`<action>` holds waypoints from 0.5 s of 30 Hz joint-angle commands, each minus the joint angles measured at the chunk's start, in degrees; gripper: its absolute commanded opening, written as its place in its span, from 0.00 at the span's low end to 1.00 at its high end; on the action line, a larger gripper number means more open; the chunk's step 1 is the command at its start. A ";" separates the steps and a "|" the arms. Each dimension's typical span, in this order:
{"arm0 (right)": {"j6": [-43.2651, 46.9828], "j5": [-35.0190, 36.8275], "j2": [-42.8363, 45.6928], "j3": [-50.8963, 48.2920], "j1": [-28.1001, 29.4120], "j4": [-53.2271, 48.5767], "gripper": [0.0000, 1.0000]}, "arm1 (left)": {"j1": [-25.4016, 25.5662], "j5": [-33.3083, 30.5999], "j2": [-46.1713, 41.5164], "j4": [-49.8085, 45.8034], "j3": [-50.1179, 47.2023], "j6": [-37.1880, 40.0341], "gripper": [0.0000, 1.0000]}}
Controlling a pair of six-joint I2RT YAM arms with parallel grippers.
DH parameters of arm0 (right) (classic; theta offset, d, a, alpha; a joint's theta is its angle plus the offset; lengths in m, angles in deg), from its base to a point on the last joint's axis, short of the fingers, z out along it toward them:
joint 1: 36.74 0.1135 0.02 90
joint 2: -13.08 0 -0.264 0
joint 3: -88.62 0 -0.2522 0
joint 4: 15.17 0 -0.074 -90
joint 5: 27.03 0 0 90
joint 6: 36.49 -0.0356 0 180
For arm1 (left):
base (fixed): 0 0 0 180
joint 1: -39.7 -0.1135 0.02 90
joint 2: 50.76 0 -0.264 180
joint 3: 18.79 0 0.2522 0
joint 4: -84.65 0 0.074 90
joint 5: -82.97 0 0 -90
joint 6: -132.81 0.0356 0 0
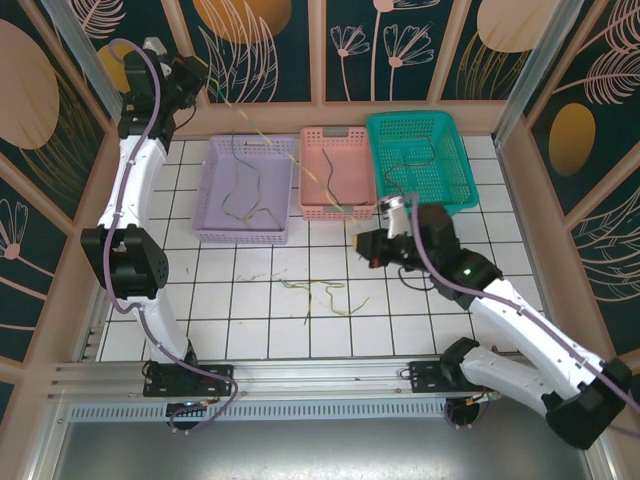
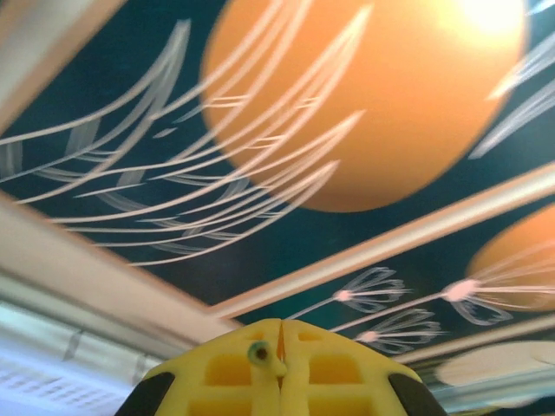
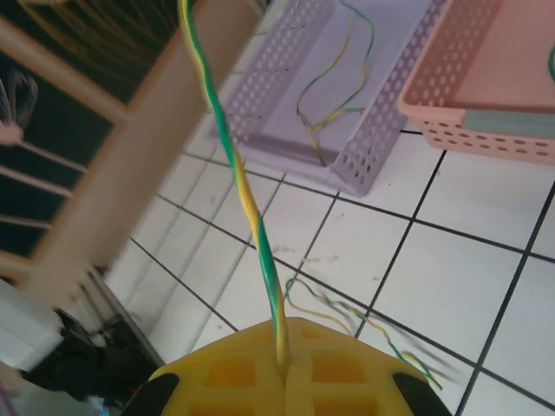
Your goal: Untangle the cables
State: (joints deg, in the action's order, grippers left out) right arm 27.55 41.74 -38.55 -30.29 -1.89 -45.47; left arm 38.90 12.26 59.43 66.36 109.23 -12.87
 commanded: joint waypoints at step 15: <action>-43.90 -43.09 6.02 -16.91 -36.11 14.39 0.00 | -5.09 6.30 1.10 49.77 -6.95 -18.09 0.00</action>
State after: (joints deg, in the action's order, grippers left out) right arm -6.13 4.28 -33.74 -43.53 -34.52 -26.54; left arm 39.21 32.28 59.91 102.97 101.03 -28.93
